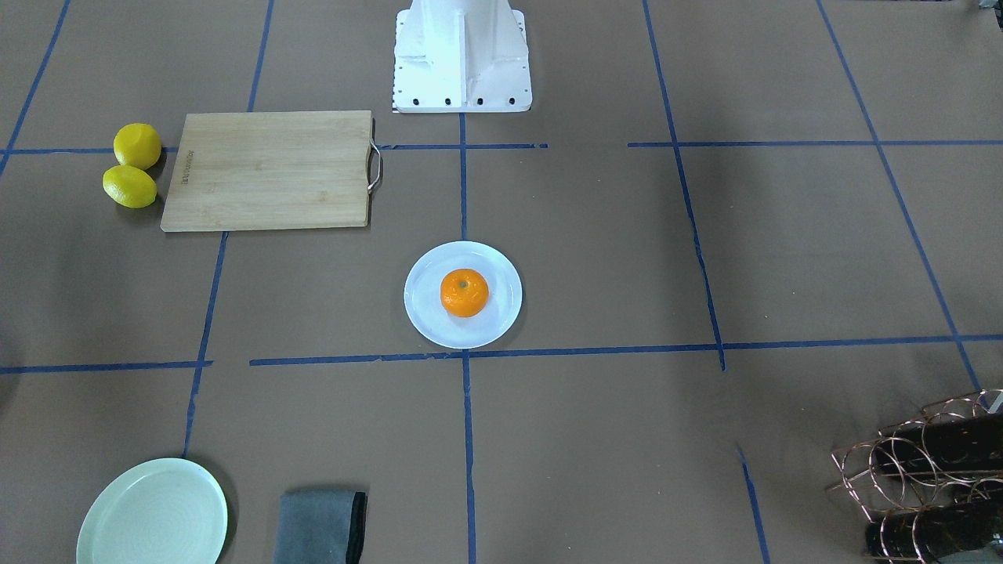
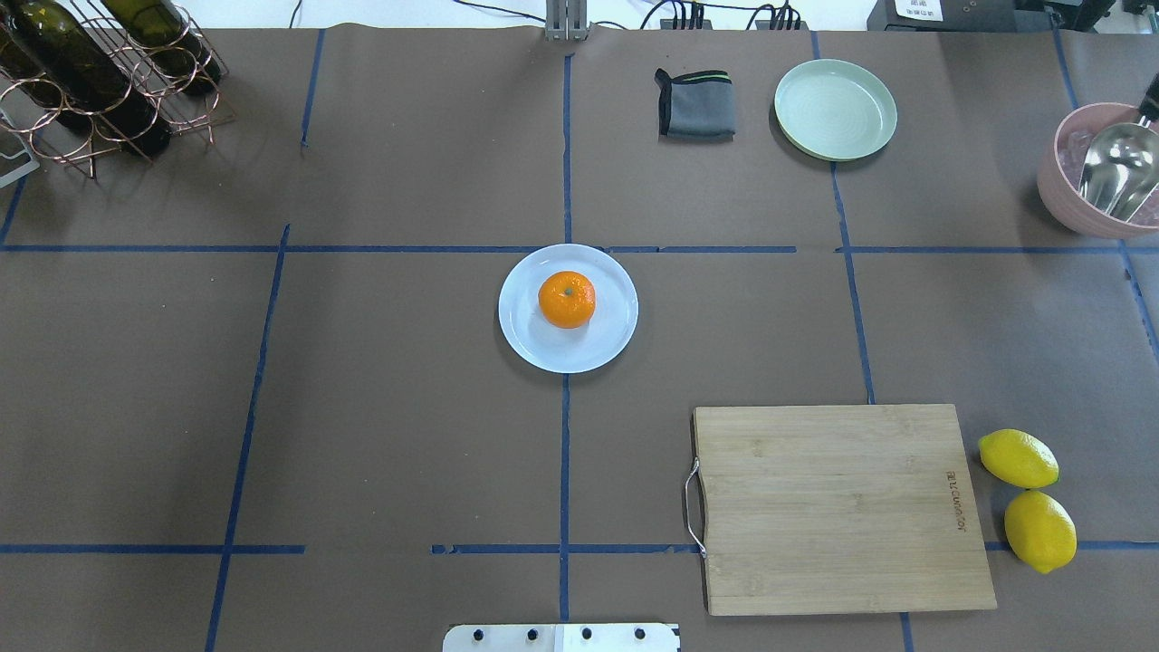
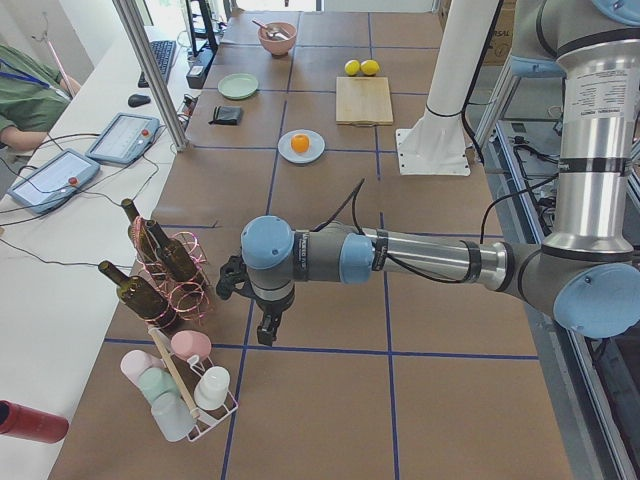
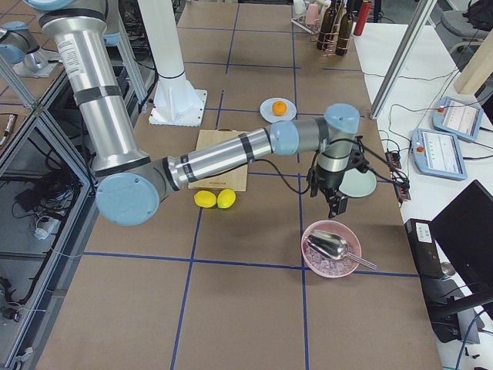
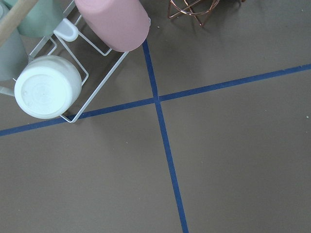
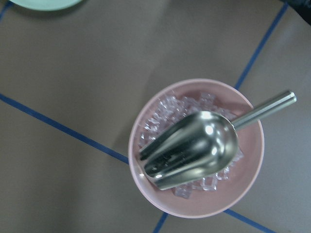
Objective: Pick orange to plate
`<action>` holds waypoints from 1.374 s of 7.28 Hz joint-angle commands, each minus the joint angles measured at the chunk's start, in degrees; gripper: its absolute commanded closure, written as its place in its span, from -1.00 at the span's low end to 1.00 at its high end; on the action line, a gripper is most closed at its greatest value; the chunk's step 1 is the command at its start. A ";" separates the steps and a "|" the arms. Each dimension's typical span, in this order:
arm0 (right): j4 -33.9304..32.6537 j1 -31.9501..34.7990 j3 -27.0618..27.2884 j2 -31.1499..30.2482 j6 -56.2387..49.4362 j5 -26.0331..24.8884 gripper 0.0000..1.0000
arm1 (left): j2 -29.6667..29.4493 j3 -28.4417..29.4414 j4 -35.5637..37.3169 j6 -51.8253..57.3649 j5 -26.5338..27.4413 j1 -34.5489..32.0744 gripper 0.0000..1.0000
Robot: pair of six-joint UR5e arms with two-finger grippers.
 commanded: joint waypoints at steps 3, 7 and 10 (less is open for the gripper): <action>13.73 4.42 -4.44 -10.83 7.06 1.55 -1.00 | 1.23 -0.01 0.03 0.11 -0.09 -0.01 -1.00; 4.37 6.44 -1.18 -12.06 6.49 9.99 -1.00 | 4.13 -0.88 0.03 0.11 -0.36 -0.09 -1.00; 4.38 6.44 -1.53 -12.15 7.01 9.82 -1.00 | 4.48 -0.80 0.03 0.11 -0.09 -0.09 -1.00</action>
